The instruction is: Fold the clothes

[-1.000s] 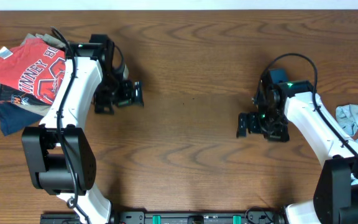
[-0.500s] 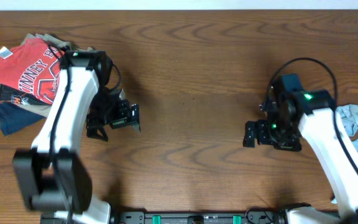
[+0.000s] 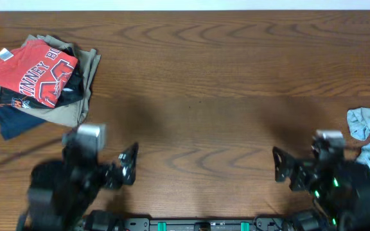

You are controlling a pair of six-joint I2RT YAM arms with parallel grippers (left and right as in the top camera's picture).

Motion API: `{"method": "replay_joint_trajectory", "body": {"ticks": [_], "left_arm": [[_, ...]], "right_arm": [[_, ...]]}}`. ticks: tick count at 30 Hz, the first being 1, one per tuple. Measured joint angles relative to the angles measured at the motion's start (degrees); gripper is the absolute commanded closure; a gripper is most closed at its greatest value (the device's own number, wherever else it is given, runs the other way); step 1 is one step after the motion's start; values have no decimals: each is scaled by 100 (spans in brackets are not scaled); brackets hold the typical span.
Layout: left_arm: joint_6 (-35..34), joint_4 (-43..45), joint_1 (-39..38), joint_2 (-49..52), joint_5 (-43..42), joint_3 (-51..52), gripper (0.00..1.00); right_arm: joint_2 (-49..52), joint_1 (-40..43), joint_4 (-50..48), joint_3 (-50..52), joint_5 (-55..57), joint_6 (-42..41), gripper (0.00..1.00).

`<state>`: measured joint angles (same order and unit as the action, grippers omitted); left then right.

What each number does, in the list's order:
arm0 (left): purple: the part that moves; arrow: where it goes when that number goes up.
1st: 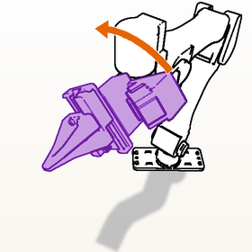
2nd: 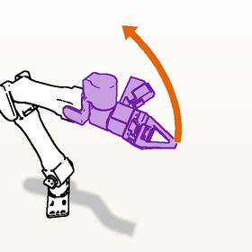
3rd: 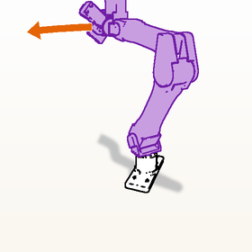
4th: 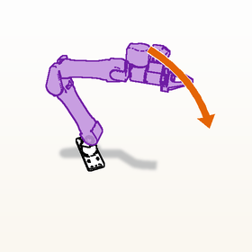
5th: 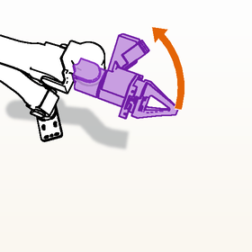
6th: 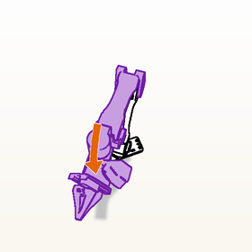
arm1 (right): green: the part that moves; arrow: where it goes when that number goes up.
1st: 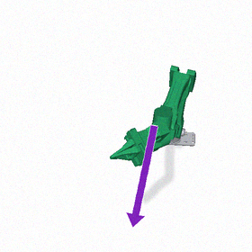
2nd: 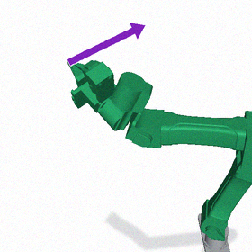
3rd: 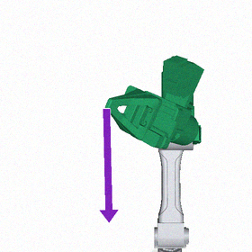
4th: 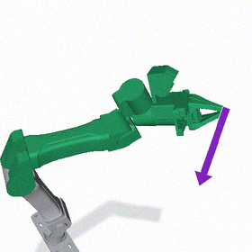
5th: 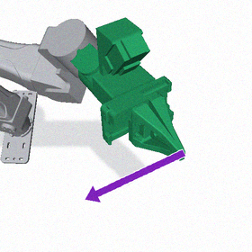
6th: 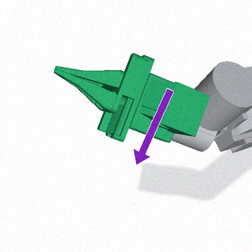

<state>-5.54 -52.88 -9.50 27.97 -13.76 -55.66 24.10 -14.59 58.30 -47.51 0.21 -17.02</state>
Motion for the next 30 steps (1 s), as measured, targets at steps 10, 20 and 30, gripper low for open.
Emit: {"method": "replay_joint_trajectory", "body": {"ticks": [10, 20, 30], "left_arm": [[0, 20, 0, -2076, 68, 46, 2], [0, -319, 0, -2203, 68, 59, 2], [-2, -1261, 0, -2203, 70, 68, 2]], "right_arm": [[-964, 0, 940, 22, 114, -61, 1], [-964, 0, 1051, 44, 116, -61, 1], [-988, 15, 1038, 46, 133, -59, 1]]}}
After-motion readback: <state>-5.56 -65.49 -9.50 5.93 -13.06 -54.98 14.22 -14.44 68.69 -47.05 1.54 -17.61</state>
